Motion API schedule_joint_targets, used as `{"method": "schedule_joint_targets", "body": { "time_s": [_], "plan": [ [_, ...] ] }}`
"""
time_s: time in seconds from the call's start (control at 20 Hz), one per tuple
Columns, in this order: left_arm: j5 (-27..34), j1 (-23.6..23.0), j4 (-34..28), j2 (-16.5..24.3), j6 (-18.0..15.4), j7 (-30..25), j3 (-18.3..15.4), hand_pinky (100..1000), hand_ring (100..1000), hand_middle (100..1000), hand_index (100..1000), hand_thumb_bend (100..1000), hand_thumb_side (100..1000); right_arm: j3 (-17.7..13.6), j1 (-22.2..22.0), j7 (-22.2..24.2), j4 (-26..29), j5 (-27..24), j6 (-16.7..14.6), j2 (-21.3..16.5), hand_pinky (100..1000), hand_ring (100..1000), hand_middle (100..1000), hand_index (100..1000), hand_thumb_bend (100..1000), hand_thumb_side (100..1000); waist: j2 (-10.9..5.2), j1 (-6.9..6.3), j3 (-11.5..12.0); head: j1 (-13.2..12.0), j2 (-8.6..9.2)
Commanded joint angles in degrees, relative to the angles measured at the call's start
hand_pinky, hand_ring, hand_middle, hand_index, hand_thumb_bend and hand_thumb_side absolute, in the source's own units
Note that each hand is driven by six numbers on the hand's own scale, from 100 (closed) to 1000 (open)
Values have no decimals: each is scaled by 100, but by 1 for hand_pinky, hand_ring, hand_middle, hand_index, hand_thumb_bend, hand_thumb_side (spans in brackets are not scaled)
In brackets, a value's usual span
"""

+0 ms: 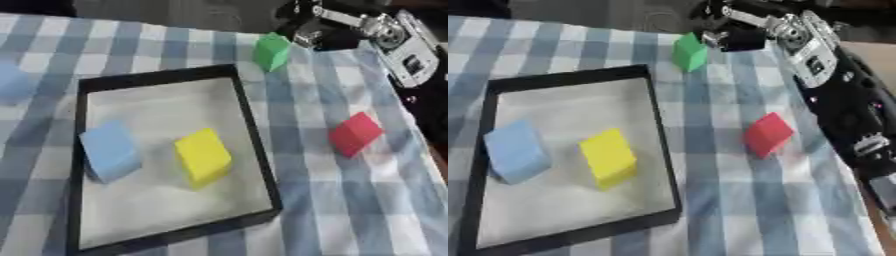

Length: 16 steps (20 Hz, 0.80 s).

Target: Pick up objects on the table and place them in the box.

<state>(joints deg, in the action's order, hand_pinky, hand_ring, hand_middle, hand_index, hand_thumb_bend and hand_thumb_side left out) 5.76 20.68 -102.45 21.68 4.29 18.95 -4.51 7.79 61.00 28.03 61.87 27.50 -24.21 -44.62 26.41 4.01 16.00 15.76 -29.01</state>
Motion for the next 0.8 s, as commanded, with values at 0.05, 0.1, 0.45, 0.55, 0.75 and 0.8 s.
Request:
{"method": "schedule_joint_targets", "body": {
  "time_s": [0.05,0.1,0.45,0.55,0.75,0.8],
  "plan": [
    [34,43,-112,160,-17,-14,-31,610,742,709,809,449,617,-51,79,25,85,53,-15,-112,905,922,930,924,100,1000,-27,16,16,32,89],
    [36,45,-112,159,-17,-15,-32,610,742,709,810,448,617,-50,77,34,84,64,-18,-109,906,923,932,927,100,1000,-19,18,21,35,94],
    [47,52,-115,153,-19,-24,-31,610,742,708,809,447,618,-84,72,-26,70,197,-10,-95,905,925,933,928,100,999,30,31,37,44,117],
    [50,54,-115,152,-19,-26,-30,610,743,708,809,447,618,-87,71,-46,65,229,-14,-91,905,925,934,931,100,996,45,33,40,49,128],
    [58,55,-118,149,-20,-30,-29,610,743,707,808,446,619,-119,69,-124,72,285,-1,-94,903,924,918,933,100,945,88,43,53,60,151],
    [61,53,-117,150,-20,-31,-29,610,743,707,807,446,619,-145,75,-172,81,284,16,-97,900,916,904,926,100,899,101,44,57,59,161]
  ]
}}
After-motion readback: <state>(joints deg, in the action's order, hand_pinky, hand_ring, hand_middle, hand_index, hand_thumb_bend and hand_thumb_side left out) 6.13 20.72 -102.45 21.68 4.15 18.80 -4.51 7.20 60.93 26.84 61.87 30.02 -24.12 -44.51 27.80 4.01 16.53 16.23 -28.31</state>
